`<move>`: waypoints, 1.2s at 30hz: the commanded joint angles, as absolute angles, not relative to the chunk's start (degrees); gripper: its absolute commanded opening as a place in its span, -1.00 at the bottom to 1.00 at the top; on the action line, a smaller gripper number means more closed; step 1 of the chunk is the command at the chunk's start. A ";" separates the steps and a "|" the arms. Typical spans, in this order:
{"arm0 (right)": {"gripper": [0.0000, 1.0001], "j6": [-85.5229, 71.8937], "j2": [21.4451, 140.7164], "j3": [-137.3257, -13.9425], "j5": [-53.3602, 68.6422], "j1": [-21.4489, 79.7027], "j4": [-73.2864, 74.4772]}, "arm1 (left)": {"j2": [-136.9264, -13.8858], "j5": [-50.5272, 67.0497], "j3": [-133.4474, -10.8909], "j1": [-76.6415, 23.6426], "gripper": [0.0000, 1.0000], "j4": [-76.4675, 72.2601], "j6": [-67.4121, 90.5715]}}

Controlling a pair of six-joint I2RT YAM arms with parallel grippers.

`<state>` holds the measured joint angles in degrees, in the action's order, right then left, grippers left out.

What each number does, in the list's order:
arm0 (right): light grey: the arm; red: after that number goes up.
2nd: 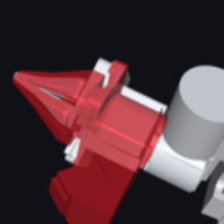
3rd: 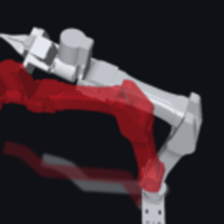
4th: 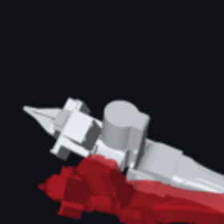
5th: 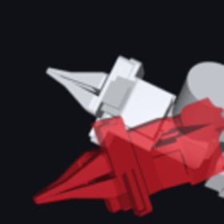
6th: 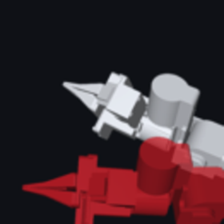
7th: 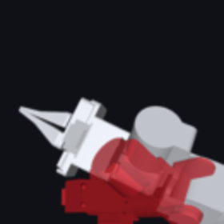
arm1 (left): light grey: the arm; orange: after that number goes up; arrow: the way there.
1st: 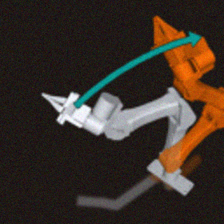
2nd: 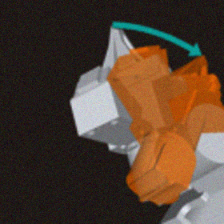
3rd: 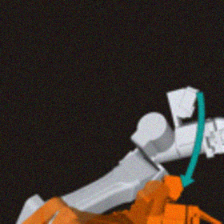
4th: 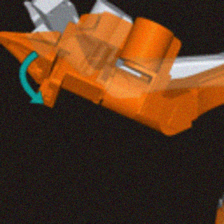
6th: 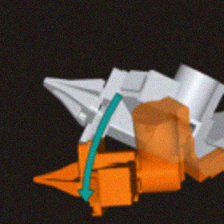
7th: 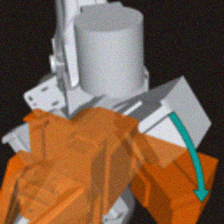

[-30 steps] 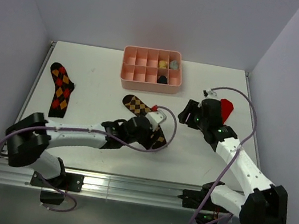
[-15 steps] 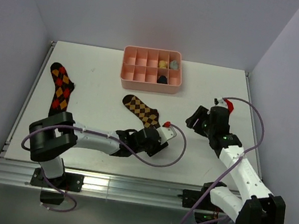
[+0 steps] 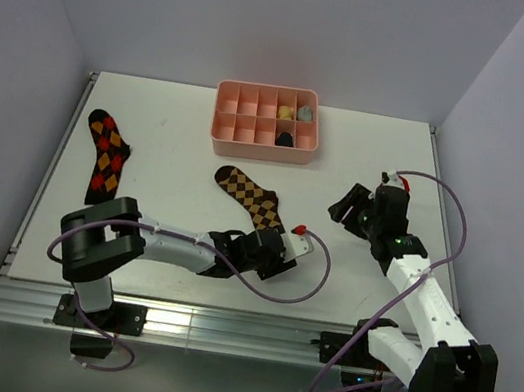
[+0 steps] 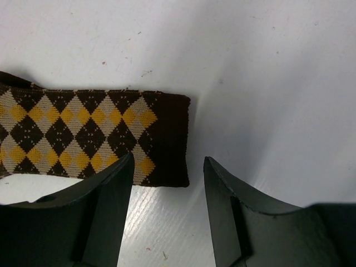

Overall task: Roll the socks
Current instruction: Roll the sock at the center of the board.

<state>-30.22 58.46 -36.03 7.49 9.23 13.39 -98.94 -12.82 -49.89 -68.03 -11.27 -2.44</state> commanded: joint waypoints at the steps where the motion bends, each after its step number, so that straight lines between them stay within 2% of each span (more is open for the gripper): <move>1: 0.29 -30.41 57.75 -35.60 8.52 8.44 11.43 | -100.19 -11.60 -52.56 -68.38 0.17 -10.99 -4.57; 16: 0.29 -30.76 58.45 -34.98 11.34 7.30 10.02 | -104.15 -13.97 -53.00 -68.38 0.08 -9.06 -5.80; 17: 0.29 -30.85 58.45 -34.89 11.51 7.29 9.93 | -104.59 -14.15 -53.09 -68.38 0.01 -8.88 -5.71; 18: 0.29 -30.76 58.27 -34.89 11.69 7.29 9.84 | -104.85 -14.24 -53.09 -68.38 -0.16 -8.70 -5.63; 20: 0.29 -30.59 58.10 -34.63 11.78 7.21 9.49 | -105.12 -14.06 -53.17 -68.38 -0.26 -8.09 -5.27; 21: 0.29 -30.50 58.01 -34.45 12.04 7.21 9.41 | -105.12 -13.98 -53.09 -68.38 -0.41 -8.09 -5.19; 28: 0.29 -30.06 57.04 -32.87 15.02 7.21 7.65 | -103.98 -11.61 -52.91 -67.59 -0.92 -7.82 -2.91; 30: 0.29 -29.79 57.48 -32.78 16.25 7.21 7.56 | -103.19 -8.72 -52.74 -66.80 -0.99 -8.08 -1.85; 36: 0.29 -30.23 57.66 -30.16 20.13 7.29 6.77 | -99.76 1.13 -52.38 -61.36 -0.99 -8.44 5.18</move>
